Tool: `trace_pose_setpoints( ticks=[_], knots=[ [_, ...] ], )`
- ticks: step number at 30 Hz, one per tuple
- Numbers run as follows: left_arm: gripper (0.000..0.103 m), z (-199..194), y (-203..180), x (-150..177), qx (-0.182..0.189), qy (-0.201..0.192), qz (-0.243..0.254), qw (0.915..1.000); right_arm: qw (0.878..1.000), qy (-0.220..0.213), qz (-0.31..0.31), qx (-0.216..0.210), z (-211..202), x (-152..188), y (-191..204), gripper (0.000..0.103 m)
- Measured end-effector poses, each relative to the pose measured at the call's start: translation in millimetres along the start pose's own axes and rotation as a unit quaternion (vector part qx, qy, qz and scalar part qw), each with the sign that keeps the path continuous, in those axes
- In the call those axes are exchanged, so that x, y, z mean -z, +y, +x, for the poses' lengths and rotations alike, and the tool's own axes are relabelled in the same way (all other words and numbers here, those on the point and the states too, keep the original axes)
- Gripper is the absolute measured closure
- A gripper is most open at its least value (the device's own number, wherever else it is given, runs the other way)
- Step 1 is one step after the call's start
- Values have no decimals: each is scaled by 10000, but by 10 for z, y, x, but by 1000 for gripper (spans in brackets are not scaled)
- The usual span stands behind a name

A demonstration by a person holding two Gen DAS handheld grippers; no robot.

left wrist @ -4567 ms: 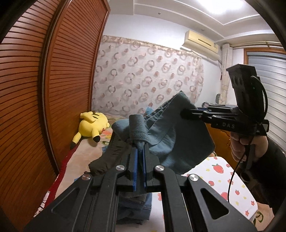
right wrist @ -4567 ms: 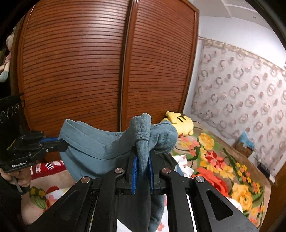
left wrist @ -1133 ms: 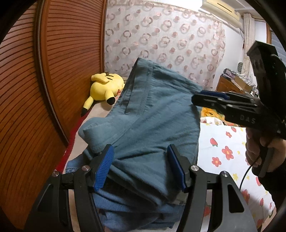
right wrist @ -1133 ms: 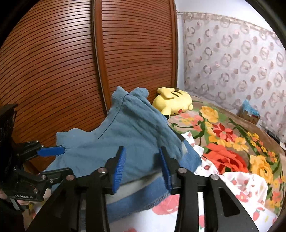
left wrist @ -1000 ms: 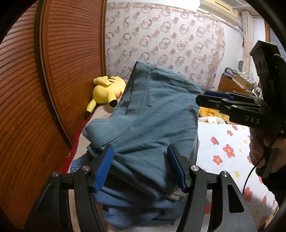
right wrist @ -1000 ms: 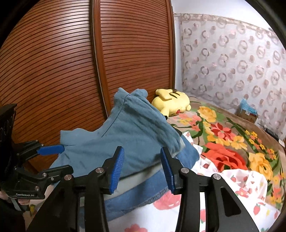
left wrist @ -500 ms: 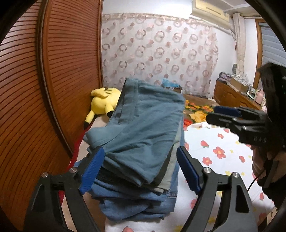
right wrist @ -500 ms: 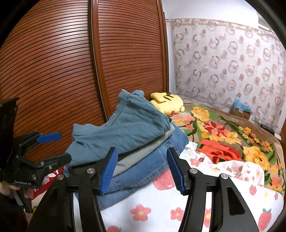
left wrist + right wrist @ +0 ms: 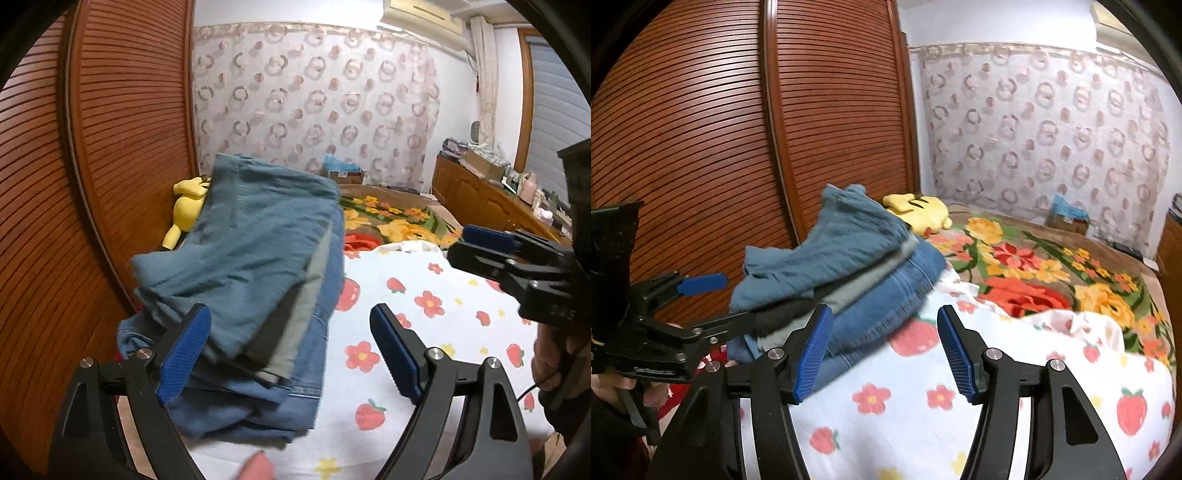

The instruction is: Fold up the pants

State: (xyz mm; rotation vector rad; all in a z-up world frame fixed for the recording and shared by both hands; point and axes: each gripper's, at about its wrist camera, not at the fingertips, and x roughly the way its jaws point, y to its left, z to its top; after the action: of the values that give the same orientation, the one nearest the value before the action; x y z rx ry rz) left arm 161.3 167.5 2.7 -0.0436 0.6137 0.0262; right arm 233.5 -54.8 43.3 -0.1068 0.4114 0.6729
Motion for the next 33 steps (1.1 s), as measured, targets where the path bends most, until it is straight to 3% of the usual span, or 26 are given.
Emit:
trace_pose_setpoints(
  ticks=[4,14,24,33],
  knots=[
    [15,22,-223,76,336,27,-17,9994,9996,6,155,217,-218,149,-54,42],
    [15,-24,-773,254,691,153,176,9973,9957,-40,467,797,-773,451,-137,42],
    [15,-501,-1368,357,998,-5,488,9938,9890,-311,616,1307,-1467,691,44,42],
    [15,-967,-1607,309,1059,-340,589,9920,9818,-658,741,1623,-2051,843,267,42]
  ],
)
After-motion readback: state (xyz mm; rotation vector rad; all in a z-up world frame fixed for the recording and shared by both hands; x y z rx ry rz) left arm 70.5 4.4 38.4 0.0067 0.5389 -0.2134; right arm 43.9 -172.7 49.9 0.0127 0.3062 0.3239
